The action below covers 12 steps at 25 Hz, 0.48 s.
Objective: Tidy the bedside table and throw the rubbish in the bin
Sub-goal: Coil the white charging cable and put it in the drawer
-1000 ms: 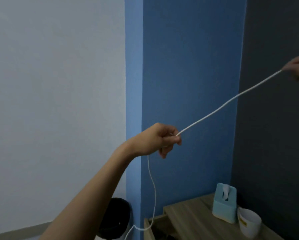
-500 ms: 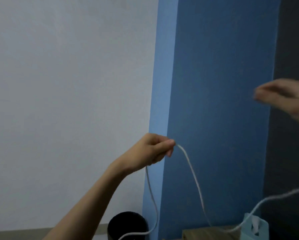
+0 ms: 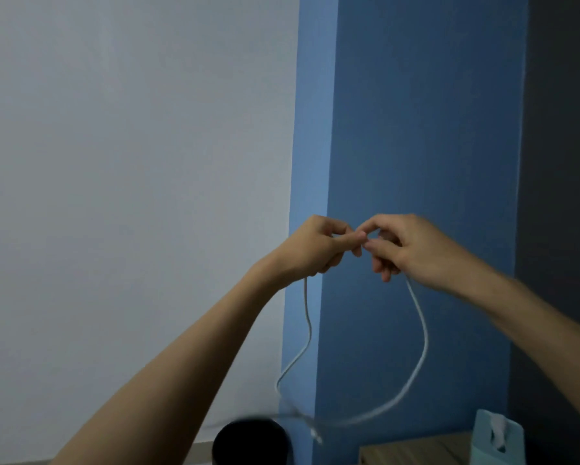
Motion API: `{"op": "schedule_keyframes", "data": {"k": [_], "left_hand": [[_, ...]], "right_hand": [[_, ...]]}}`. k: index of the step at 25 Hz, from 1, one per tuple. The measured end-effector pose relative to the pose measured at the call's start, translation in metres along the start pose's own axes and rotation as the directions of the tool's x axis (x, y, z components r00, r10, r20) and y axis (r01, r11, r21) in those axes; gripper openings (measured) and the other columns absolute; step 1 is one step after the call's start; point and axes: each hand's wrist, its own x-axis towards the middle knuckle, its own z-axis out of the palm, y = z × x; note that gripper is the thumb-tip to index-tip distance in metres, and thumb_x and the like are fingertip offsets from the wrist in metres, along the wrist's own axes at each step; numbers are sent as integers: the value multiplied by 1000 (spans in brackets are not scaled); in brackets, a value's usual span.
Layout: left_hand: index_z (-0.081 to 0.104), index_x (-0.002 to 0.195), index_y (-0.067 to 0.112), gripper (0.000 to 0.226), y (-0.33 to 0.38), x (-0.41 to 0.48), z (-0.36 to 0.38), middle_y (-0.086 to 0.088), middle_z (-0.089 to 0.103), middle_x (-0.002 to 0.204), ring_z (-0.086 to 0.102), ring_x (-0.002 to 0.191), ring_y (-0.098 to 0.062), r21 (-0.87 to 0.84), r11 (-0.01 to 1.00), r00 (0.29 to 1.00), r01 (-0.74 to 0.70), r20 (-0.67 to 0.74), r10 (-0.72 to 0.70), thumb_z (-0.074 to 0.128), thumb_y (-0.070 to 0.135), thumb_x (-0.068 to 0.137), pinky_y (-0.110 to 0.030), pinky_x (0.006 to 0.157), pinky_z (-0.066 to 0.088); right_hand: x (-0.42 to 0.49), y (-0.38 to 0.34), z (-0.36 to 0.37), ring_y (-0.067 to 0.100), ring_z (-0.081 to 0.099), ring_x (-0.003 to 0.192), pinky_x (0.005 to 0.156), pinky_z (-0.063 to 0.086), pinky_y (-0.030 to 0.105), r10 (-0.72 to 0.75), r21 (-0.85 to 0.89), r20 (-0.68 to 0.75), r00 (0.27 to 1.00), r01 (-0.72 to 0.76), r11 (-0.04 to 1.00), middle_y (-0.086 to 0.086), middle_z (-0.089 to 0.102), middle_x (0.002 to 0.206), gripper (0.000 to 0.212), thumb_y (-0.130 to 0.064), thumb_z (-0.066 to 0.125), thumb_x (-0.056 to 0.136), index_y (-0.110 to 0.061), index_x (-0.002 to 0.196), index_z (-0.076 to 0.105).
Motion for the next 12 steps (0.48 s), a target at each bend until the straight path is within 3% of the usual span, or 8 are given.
{"op": "schedule_keyframes", "data": {"k": [2, 5, 7, 10, 12], "left_hand": [[51, 62, 14, 37, 2, 1, -2, 9, 31, 40, 24, 34, -4, -41, 999, 1000, 17, 12, -16, 50, 29, 96, -14, 35, 20], [47, 61, 16, 40, -10, -6, -18, 7, 24, 47, 19, 39, -7, -137, 987, 991, 86, 116, -70, 45, 28, 98, -14, 38, 15], [47, 61, 16, 40, -16, -9, -18, 6, 25, 47, 19, 40, -7, -81, 993, 990, 86, 115, -77, 44, 27, 99, -14, 38, 16], [51, 62, 14, 38, -9, -1, -5, 11, 29, 40, 22, 36, -5, -69, 997, 999, 19, 32, -17, 47, 25, 98, -14, 36, 19], [52, 62, 15, 37, -6, 0, -11, 10, 26, 43, 20, 38, -6, -98, 995, 998, 35, 56, -30, 48, 26, 97, -14, 36, 17]], "right_hand": [[2, -2, -7, 7, 55, 39, 48, 46, 18, -35, -144, -57, 998, 26, 989, 2, 59, 56, 20, -15, 50, 92, -17, 78, 65], [4, 9, -35, 11, 58, 42, 45, 44, 15, 3, -205, -188, 982, -42, 978, 6, 60, 58, 20, -12, 53, 90, -18, 74, 64], [1, 12, -39, 14, 62, 56, 54, 44, 19, 31, -282, -175, 984, -80, 956, 4, 65, 65, 11, -19, 57, 88, -19, 82, 66], [-1, 3, -21, 11, 56, 52, 51, 40, 15, -81, -228, -13, 997, 75, 971, 1, 63, 56, 9, -21, 60, 88, -20, 83, 67], [3, 12, -36, 14, 55, 50, 51, 40, 18, -59, -215, -132, 989, 30, 976, 7, 62, 53, 18, -14, 60, 87, -19, 71, 66]]}}
